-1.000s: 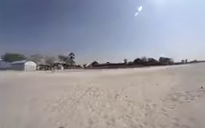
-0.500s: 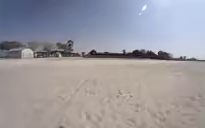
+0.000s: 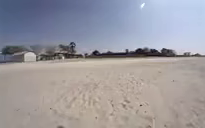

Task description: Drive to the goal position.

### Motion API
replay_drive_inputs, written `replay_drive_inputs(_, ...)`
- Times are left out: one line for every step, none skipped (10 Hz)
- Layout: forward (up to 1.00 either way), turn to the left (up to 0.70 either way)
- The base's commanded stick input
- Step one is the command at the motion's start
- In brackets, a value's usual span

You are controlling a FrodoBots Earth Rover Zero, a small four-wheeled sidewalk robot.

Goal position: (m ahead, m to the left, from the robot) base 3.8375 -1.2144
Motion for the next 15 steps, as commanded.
replay_drive_inputs(0.70, 0.00)
replay_drive_inputs(0.70, 0.00)
replay_drive_inputs(0.70, 0.00)
replay_drive_inputs(0.70, 0.00)
replay_drive_inputs(0.70, 0.00)
replay_drive_inputs(0.70, 0.00)
replay_drive_inputs(0.70, 0.00)
replay_drive_inputs(0.70, 0.00)
replay_drive_inputs(0.70, 0.00)
replay_drive_inputs(0.70, 0.00)
replay_drive_inputs(0.70, 0.00)
replay_drive_inputs(0.70, 0.00)
replay_drive_inputs(0.70, 0.00)
replay_drive_inputs(0.70, 0.00)
replay_drive_inputs(0.70, 0.00)
